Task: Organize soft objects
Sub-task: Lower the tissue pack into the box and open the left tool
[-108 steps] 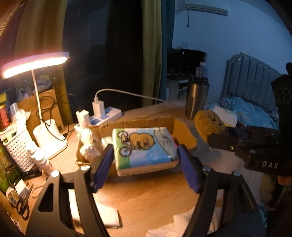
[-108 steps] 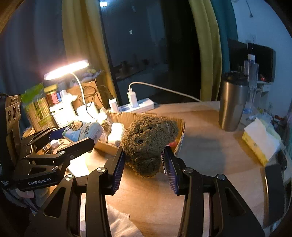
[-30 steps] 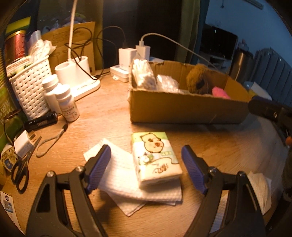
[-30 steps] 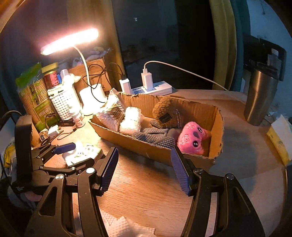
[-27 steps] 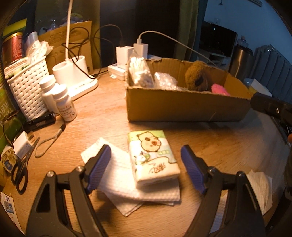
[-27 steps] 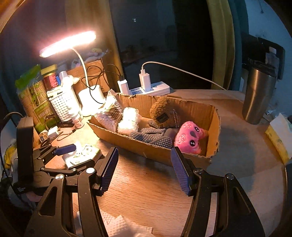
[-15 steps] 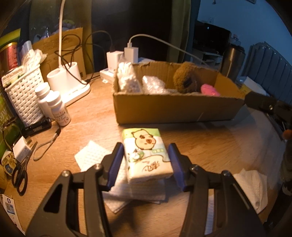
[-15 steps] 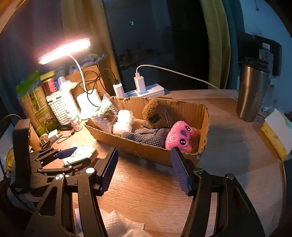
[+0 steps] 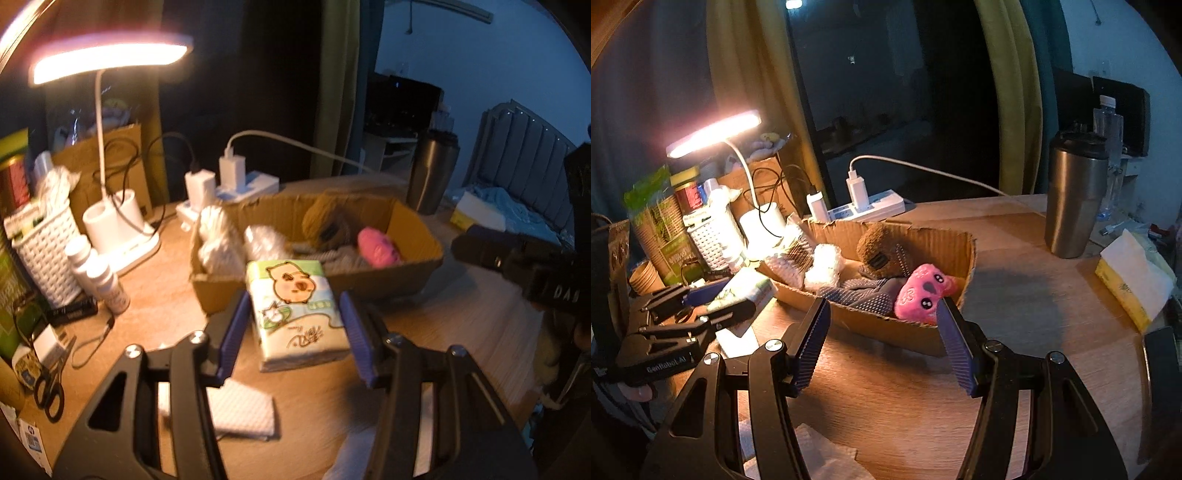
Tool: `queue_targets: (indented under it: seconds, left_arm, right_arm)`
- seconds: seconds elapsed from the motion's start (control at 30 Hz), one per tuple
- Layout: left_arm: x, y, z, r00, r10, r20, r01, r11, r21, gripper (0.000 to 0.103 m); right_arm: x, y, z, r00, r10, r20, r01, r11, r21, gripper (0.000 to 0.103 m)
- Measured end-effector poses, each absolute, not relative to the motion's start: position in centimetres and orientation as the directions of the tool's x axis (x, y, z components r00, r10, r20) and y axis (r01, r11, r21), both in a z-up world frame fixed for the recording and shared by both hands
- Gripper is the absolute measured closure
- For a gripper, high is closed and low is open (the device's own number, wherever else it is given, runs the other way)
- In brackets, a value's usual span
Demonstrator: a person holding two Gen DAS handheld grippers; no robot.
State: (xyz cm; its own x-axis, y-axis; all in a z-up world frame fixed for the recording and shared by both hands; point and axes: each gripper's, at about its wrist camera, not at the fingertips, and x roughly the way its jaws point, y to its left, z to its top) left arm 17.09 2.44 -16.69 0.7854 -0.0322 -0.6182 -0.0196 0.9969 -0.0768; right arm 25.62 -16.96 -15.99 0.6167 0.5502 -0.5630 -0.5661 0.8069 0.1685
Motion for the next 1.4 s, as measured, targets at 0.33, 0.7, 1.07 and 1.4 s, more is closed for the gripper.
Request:
queue_targets:
  seconds: [0.33, 0.7, 1.07, 1.4]
  left_arm:
    - [20.1, 0.6, -14.1, 0.821, -0.061, -0.568, 0.027, 0.997, -0.069, 0.051]
    - [25.8, -0.4, -15.8, 0.794, -0.122, -0.596, 0.054, 0.99, -0.131, 0.05]
    - [27.5, -0.3, -17.7, 0.745, -0.151, -0.65, 0.058, 0.985, -0.163, 0.03]
    - [24.3, 1.0, -16.2, 0.779, -0.129, -0.613, 0.042, 0.987, -0.155, 0.03]
  right_arm:
    - [27.6, -18.5, -15.7, 0.629, 0.539, -0.56, -0.545, 0.82, 0.177, 0.04]
    - [31.0, -18.7, -16.2, 0.625, 0.492, -0.606, -0.531, 0.837, 0.132, 0.04]
    - [31.8, -17.7, -17.3, 0.609, 0.474, -0.636, -0.512, 0.847, 0.141, 0.04]
    - [28.7, -16.7, -16.1, 0.617, 0.485, -0.62, -0.536, 0.835, 0.12, 0.04]
